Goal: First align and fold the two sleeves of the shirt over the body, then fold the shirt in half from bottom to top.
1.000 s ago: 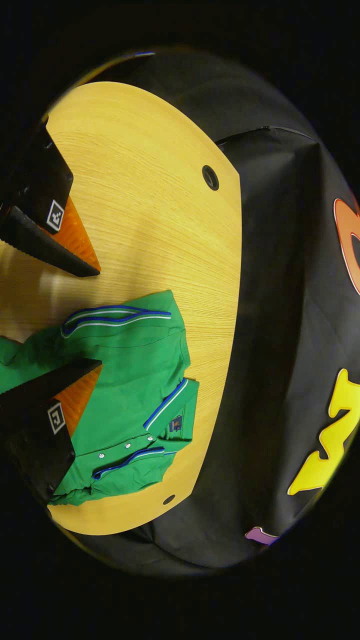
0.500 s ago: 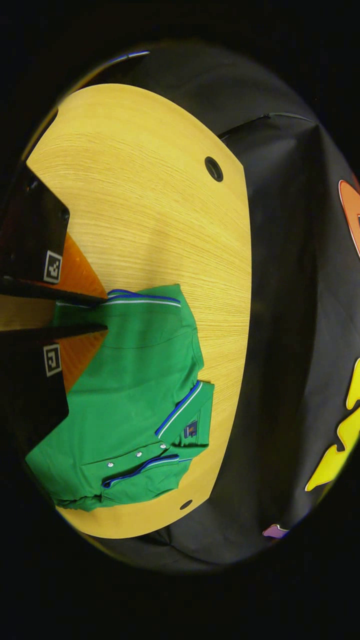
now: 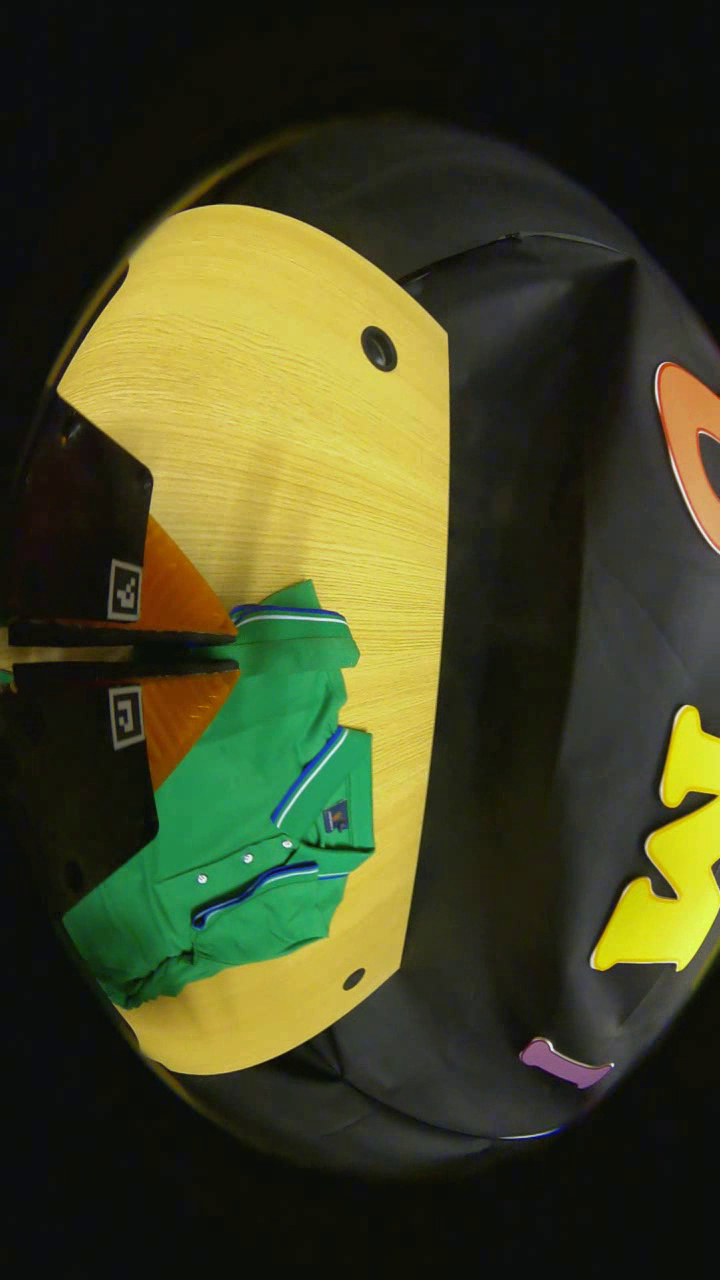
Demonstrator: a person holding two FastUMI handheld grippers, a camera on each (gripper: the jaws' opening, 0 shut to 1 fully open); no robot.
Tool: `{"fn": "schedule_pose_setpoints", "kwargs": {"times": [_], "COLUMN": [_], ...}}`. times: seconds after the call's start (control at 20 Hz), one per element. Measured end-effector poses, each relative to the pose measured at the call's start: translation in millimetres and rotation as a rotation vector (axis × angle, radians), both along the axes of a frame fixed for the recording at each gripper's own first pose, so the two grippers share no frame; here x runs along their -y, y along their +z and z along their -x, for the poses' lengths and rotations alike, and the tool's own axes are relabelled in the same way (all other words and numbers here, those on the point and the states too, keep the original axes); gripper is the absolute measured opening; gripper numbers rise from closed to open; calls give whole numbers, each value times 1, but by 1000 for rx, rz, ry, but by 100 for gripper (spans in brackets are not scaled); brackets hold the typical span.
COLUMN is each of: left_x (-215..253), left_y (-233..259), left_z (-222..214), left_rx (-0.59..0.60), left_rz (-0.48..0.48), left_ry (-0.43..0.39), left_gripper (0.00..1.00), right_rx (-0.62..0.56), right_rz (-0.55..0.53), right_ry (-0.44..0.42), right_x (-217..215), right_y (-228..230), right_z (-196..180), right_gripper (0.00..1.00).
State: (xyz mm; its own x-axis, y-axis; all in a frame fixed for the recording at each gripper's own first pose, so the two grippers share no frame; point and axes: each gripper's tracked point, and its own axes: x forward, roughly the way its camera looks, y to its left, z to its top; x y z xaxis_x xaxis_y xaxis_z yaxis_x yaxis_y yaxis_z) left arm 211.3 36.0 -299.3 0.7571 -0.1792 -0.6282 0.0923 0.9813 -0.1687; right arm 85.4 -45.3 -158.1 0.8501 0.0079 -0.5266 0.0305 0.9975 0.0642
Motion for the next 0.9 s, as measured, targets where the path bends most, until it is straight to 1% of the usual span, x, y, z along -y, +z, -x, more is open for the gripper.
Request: {"fn": "schedule_pose_setpoints", "kwargs": {"times": [0.25,0.5,0.6,0.75,0.8,0.85,0.9], "left_x": [12,39,59,99,111,119,122], "left_y": [29,36,34,38,41,46,51], "left_z": [-3,0,-1,1,3,6,8], "left_rx": [41,15,-4,-13,-8,-2,11], "left_rz": [-18,-61,-75,-30,-2,13,17], "left_ry": [5,14,18,-5,-18,-24,-20], "left_gripper": [11,11,12,14,15,18,24], "right_rx": [16,41,43,39,38,36,36], "right_rz": [-11,-13,-13,-14,-20,-24,-27], "right_ry": [8,-2,-12,-31,-37,-40,-43], "right_x": [2,13,21,36,40,43,46], "right_y": [4,10,10,6,5,4,3], "right_z": [3,9,15,23,25,26,27], "right_gripper": [95,96,96,96,96,96,95]}}
